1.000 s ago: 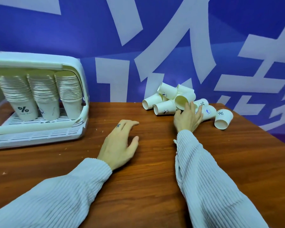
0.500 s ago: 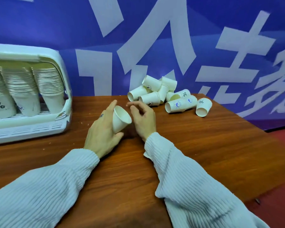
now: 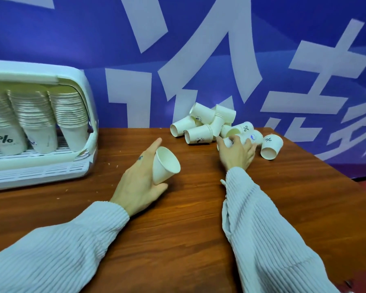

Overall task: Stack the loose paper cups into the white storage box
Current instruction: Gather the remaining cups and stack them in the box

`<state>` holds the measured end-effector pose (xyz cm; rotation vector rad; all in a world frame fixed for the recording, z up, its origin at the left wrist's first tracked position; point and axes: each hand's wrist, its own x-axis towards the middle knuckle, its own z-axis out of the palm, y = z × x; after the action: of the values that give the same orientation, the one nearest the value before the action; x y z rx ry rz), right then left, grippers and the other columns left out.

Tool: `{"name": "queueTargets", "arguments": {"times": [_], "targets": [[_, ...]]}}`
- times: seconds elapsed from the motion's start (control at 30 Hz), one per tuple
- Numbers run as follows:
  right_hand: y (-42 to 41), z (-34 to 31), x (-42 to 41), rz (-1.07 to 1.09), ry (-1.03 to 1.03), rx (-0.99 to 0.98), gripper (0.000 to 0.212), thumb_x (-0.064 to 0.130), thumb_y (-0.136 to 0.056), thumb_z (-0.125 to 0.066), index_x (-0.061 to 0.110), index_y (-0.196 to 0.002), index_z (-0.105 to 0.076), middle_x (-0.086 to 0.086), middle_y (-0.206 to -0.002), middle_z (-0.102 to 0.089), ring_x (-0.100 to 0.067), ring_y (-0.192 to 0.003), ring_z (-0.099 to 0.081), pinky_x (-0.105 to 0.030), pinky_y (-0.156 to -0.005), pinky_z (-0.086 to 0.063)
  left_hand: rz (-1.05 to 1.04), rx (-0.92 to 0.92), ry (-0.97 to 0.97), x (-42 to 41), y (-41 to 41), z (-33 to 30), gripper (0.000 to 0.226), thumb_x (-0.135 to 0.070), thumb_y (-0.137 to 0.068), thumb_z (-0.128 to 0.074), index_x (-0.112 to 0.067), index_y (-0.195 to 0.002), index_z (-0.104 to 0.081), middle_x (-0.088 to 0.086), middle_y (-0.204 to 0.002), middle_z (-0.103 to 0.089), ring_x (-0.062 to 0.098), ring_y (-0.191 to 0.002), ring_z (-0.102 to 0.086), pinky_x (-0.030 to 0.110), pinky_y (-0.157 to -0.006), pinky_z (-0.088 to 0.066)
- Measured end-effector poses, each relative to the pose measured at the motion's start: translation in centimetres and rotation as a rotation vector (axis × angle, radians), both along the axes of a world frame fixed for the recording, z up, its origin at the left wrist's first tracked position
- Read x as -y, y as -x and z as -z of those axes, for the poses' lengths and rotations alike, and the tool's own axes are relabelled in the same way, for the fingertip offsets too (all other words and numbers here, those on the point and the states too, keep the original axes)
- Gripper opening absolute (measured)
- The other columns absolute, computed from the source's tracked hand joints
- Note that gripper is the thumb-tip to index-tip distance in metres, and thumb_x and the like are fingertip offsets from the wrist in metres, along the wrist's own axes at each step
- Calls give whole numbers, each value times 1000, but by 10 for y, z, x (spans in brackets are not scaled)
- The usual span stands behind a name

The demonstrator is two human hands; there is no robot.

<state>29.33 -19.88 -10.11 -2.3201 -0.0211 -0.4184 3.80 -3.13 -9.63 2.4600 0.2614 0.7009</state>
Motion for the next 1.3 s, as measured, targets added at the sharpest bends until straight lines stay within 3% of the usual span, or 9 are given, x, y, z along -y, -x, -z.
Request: {"name": "queueTargets", "arguments": {"times": [0.17,0.37,0.57,0.67,0.77,0.97,1.07,1.17,1.3], "targets": [[11,-7,0,-43,-171,108,32,43,-87,-66,25,-113,-57,-3,-122,-59,-31,-115,-57,-47,-104,-44,-16,-12,-1,2,0,0,114,-28,-79,-83,-45,-158,-2,-2,-157,-41,31,-136,-48,40,-106,-43],[26,-6,5,-176,-551,-50,28,17,-91,-59,25,-117,-63,14,-89,-58,-24,-105,-64,-49,-100,-52,-19,20,84,4,3,-4,112,-40,-80,-84,-42,-159,-5,-1,-158,-41,28,-143,-41,45,-113,-37],[87,-30,-5,-374,-775,46,25,14,-96,-68,20,-120,-64,20,-89,-67,13,-78,-66,-17,-86,-51,-26,188,221,6,20,-16,94,-51,-88,-69,-38,-159,-10,-5,-156,-40,18,-141,-40,37,-114,-33],[131,-43,-33,-591,-684,121,9,17,-95,-72,16,-103,-69,7,-92,-73,9,-84,-64,-20,-87,-51,-76,350,304,-10,42,-31,90,-47,-88,-67,-35,-159,-12,-11,-154,-37,7,-138,-39,33,-115,-34],[177,-58,-81,-808,-554,196,14,20,-95,-72,34,-95,-71,10,-97,-70,3,-94,-63,-21,-91,-50,-191,486,279,-46,77,-41,88,-48,-86,-65,-27,-157,-18,-3,-154,-39,14,-137,-44,32,-113,-37],[242,-82,-198,-1087,-195,415,18,19,-95,-70,14,-111,-78,0,-107,-75,-19,-105,-63,-28,-92,-48,-546,724,316,-121,139,-36,84,-45,-84,-65,-21,-154,-26,-2,-148,-44,16,-132,-46,19,-107,-38],[258,-83,-247,-1162,52,386,20,26,-93,-66,21,-107,-79,1,-107,-78,-24,-106,-68,-41,-92,-53,-634,741,345,-140,149,-30,87,-46,-82,-66,-20,-155,-27,8,-149,-47,24,-134,-47,33,-108,-41],[262,-75,-276,-1164,287,307,28,37,-92,-60,30,-113,-77,3,-112,-78,-26,-110,-69,-45,-93,-56,-657,745,350,-147,151,-32,86,-41,-83,-67,-18,-155,-26,7,-149,-47,23,-134,-45,23,-101,-35],[258,-69,-290,-1167,471,257,33,32,-96,-57,33,-124,-73,2,-127,-73,-27,-122,-64,-44,-103,-52,-653,748,331,-151,151,-32,85,-39,-84,-70,-20,-155,-27,5,-148,-48,23,-133,-46,30,-104,-41]]}}
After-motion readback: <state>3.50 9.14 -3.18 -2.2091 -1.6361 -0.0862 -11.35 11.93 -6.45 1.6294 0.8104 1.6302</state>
